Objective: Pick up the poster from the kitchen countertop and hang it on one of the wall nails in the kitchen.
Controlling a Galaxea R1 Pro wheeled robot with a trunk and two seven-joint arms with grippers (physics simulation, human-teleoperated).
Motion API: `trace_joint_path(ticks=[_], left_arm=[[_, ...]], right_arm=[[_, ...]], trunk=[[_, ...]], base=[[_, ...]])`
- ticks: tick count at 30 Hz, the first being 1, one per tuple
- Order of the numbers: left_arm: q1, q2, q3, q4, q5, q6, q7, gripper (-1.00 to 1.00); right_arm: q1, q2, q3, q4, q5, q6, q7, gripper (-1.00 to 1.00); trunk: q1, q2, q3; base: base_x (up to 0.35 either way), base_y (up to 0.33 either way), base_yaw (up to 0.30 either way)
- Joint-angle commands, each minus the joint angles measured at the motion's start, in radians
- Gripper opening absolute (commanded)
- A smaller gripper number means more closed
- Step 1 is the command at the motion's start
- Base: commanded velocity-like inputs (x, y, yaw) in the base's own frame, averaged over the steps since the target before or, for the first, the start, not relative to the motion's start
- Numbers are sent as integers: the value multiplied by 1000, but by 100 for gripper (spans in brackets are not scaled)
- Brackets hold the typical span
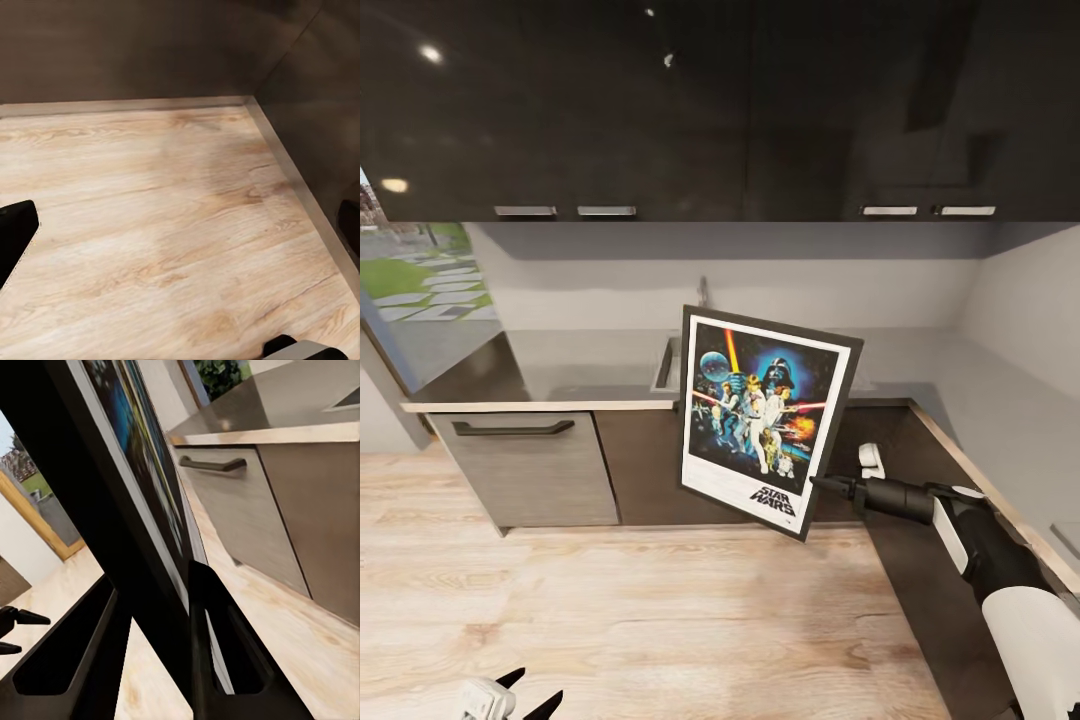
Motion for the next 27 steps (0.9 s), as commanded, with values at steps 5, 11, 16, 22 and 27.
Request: trace_joint_path(ticks=[5, 11, 16, 22, 27], left_arm=[[-1, 0, 1, -2, -2, 10, -5, 100], [-1, 0, 1, -2, -2, 10, -3, 100], [-1, 0, 1, -2, -2, 10, -3, 100], [0, 0, 1, -2, -2, 11, -3, 100], [0, 0, 1, -2, -2, 11, -3, 100]], right_arm=[[-1, 0, 0, 1, -3, 8, 3, -100], [-1, 1, 0, 1, -2, 6, 2, -100], [-1, 1, 1, 1, -1, 5, 1, -100], [-1, 2, 2, 1, 0, 4, 0, -100], [-1, 2, 2, 1, 0, 4, 0, -100]], trunk=[[1, -2, -1], [1, -2, 0], [1, -2, 0], [1, -2, 0], [1, -2, 0]], base=[[0, 250, 134], [0, 118, 252], [0, 106, 282], [0, 259, 286], [0, 287, 176]])
